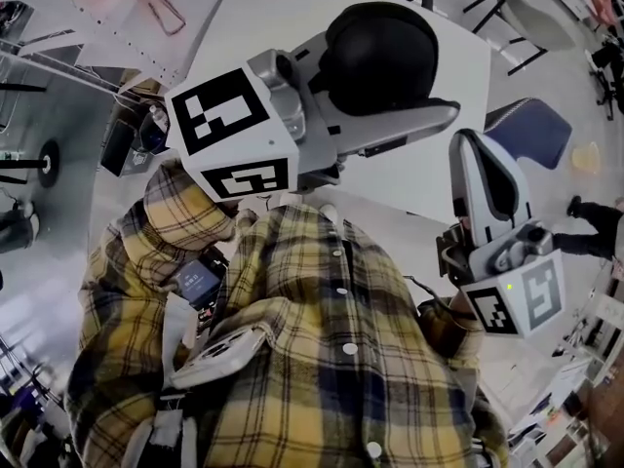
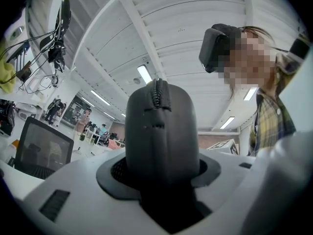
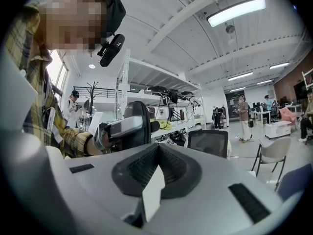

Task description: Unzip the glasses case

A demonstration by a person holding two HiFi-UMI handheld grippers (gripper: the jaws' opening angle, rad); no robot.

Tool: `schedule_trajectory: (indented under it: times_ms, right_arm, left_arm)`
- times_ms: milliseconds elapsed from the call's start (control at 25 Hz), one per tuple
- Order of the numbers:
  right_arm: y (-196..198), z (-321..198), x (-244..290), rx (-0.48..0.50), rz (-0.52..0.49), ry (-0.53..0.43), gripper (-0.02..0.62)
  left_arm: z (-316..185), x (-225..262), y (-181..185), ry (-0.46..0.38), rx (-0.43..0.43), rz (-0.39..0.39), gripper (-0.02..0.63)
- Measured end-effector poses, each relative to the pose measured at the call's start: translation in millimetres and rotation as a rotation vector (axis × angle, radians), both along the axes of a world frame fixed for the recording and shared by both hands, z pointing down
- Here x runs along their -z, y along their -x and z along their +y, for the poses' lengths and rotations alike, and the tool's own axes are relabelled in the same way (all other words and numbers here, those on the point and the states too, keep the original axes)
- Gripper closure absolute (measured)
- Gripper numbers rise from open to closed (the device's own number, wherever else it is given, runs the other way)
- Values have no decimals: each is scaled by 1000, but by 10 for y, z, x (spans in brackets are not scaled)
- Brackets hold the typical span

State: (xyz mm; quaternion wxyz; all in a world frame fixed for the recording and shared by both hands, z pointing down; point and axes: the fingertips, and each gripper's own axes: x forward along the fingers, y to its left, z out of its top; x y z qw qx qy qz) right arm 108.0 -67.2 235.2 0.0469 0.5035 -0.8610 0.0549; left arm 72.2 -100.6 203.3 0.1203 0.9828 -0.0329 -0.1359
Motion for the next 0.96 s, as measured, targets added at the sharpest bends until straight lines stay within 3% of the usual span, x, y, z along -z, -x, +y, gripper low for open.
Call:
schedule_trajectory:
  times_ms: [960]
  right_arm:
    - [12,-16,-41,4,-18,14,597]
  left_arm:
    - [73,-53,-12,17,-21,-17,354]
